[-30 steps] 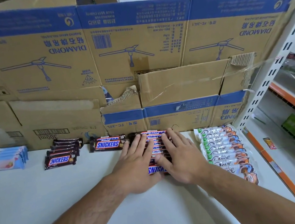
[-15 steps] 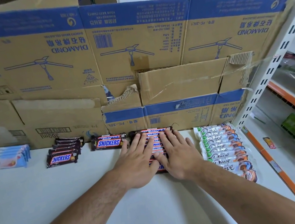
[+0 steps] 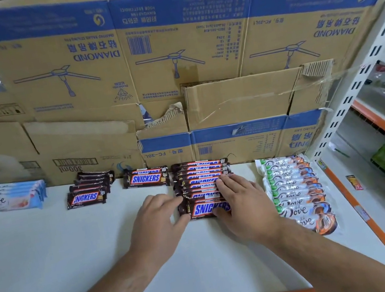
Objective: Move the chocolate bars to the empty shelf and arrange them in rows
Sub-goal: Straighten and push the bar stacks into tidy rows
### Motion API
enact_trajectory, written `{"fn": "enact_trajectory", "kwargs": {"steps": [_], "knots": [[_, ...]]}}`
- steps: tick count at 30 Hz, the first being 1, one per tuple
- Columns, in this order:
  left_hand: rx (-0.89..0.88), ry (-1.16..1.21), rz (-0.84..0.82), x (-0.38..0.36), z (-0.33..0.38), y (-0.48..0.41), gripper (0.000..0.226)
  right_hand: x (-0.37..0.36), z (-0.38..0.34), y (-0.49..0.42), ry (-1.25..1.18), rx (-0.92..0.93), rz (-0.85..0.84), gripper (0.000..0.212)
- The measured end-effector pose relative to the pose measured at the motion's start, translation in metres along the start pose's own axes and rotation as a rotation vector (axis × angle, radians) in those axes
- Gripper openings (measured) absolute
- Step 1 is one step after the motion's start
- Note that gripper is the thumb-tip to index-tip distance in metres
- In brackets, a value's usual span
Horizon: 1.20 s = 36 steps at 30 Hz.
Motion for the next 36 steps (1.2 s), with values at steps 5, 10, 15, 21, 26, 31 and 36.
{"fn": "enact_trajectory", "kwargs": {"steps": [5, 10, 15, 21, 26, 31, 36], "knots": [[0.057, 0.029, -0.058, -0.006, 0.004, -0.001, 0.028, -0.001, -0.002, 0.000, 0.015, -0.015, 0.003, 0.074], [0.115, 0.059, -0.085, -0.007, 0.003, -0.002, 0.028, -0.001, -0.002, 0.000, 0.026, -0.024, -0.013, 0.073], [0.169, 0.115, -0.100, -0.007, 0.000, -0.001, 0.029, 0.000, -0.003, 0.001, 0.037, -0.036, -0.017, 0.072], [0.199, 0.154, -0.122, -0.012, -0.005, 0.001, 0.028, 0.000, -0.005, 0.004, 0.041, -0.058, 0.002, 0.071], [0.204, 0.170, -0.146, -0.016, -0.010, 0.000, 0.029, 0.003, -0.008, 0.005, 0.044, -0.063, 0.026, 0.070], [0.059, 0.096, -0.040, -0.009, -0.006, -0.002, 0.041, 0.009, -0.009, 0.012, 0.021, -0.088, 0.090, 0.071], [-0.201, -0.031, -0.059, -0.007, 0.024, -0.009, 0.046, 0.015, -0.010, 0.028, 0.057, -0.068, 0.147, 0.058]]}}
Point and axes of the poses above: each hand's wrist, its own y-axis away from the middle knuckle, its own x-axis out of the back of the hand, z = x × y, the point moved 5 cm from there along -y, towards the middle knuckle, and after that the axes turned 4 degrees about -y, right-handed, at the moved point
